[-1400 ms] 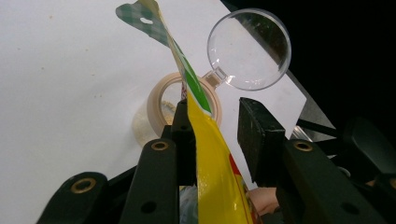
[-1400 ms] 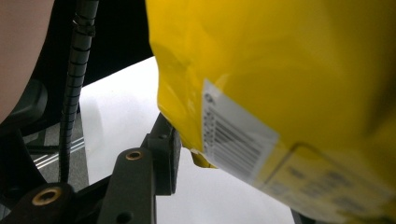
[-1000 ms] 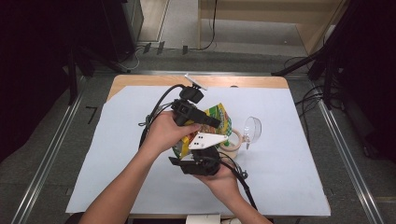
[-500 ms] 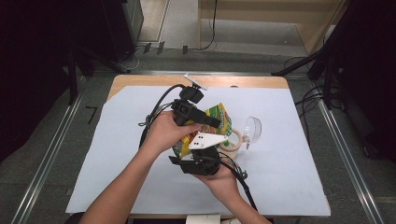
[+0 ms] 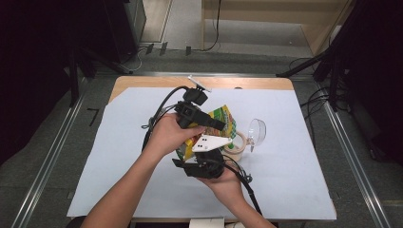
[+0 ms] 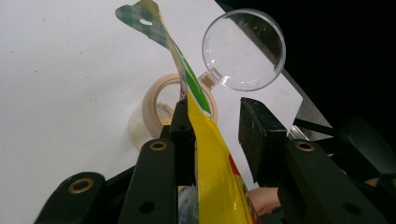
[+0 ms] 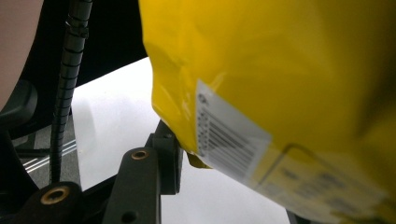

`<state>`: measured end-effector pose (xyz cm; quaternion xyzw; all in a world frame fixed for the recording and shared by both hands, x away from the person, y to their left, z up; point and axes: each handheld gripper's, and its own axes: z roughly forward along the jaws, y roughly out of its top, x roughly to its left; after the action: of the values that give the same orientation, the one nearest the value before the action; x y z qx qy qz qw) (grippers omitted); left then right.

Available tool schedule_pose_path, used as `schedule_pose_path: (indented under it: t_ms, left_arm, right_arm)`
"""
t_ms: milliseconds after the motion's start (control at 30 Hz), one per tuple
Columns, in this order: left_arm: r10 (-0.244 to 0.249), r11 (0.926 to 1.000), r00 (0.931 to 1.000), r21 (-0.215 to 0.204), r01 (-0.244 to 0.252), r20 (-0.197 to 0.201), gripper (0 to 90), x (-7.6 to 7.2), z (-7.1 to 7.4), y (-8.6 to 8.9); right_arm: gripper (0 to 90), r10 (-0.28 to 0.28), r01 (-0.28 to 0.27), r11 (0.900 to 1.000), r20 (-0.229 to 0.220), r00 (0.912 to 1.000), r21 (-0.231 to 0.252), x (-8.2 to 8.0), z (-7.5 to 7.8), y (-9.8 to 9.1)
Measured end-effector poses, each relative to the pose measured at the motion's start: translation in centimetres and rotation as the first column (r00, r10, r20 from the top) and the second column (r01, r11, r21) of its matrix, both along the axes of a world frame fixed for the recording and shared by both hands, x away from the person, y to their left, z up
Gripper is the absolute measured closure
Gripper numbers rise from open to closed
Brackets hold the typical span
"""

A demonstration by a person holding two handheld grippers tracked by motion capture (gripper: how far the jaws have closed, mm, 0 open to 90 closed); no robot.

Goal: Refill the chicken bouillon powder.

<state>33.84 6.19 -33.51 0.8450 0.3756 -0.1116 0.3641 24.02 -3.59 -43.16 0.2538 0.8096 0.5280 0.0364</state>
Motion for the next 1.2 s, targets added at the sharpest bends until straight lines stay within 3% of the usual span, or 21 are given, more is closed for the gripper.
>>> schedule_pose_path:
  t_ms: [633, 1200]
  left_arm:
    - [-0.001, 1.0000, 1.0000, -0.002, 0.001, -0.005, 67.7, -0.08, 0.10, -0.01]
    - [-0.012, 0.9999, 0.9996, 0.012, 0.011, 0.028, 67.0, -0.63, 0.20, -0.41]
  right_arm:
    - [60.5, -0.003, 0.003, 1.0000, -0.008, 1.0000, -0.004, -0.17, 0.28, -0.10]
    - [60.9, -0.007, 0.007, 0.9999, 0.011, 0.9999, 0.011, -0.23, -0.21, -0.09]
